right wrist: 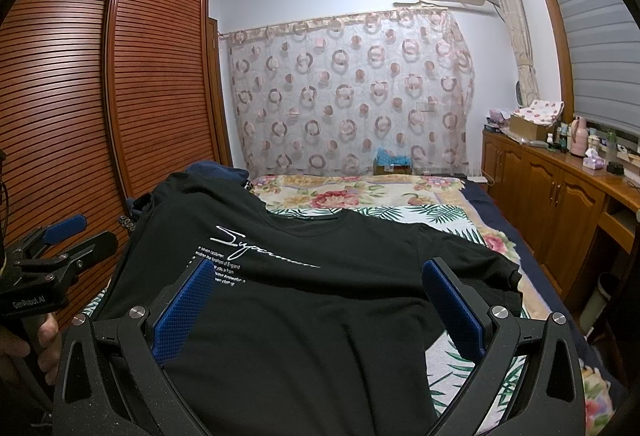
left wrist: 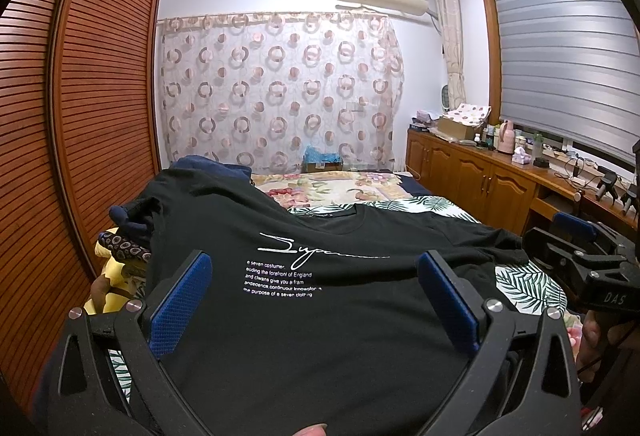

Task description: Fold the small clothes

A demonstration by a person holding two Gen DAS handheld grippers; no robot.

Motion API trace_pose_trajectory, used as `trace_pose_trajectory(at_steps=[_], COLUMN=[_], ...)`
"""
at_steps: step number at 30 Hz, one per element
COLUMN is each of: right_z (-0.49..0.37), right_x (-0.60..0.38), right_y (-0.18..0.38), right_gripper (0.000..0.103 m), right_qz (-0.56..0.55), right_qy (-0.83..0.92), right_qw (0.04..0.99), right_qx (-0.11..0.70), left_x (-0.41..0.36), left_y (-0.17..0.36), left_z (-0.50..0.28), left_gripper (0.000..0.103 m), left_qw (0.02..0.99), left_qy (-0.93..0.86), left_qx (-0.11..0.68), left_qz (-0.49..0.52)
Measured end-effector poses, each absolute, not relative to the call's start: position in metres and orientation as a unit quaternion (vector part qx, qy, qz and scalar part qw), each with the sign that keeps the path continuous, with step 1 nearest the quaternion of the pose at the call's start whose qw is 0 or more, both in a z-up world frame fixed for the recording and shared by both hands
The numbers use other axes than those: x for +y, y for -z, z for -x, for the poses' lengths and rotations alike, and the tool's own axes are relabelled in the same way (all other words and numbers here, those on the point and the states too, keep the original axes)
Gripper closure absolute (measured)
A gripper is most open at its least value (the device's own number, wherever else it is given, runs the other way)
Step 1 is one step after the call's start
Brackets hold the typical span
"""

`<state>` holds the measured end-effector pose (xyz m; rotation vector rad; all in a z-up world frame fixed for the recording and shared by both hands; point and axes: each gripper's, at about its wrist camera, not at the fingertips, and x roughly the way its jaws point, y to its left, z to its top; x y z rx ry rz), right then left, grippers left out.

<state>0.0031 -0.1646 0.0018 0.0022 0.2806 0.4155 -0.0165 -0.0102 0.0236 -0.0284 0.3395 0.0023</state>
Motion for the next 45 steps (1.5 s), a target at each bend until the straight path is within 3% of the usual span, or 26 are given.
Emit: trace_pose_trajectory(at_steps=[30, 45], right_z=[-0.007, -0.051], right_x=[-0.157, -0.137], right_y=[0.000, 0.012], right_gripper=[0.000, 0.000], right_qz=[0.000, 0.033], right_qy=[-0.223, -0.280], right_qw=[0.964, 0.942], right_qx=[0.145, 0.181], left_x=[-0.009, 0.049], left_y=[-0.021, 0.017], left_z=[0.015, -0.001], left_gripper=[0.000, 0.000], left_qw=[0.984, 0.976], left_qy=[0.000, -0.038], left_qx=[0.179, 0.211], left_qz=[0.016, 0.026])
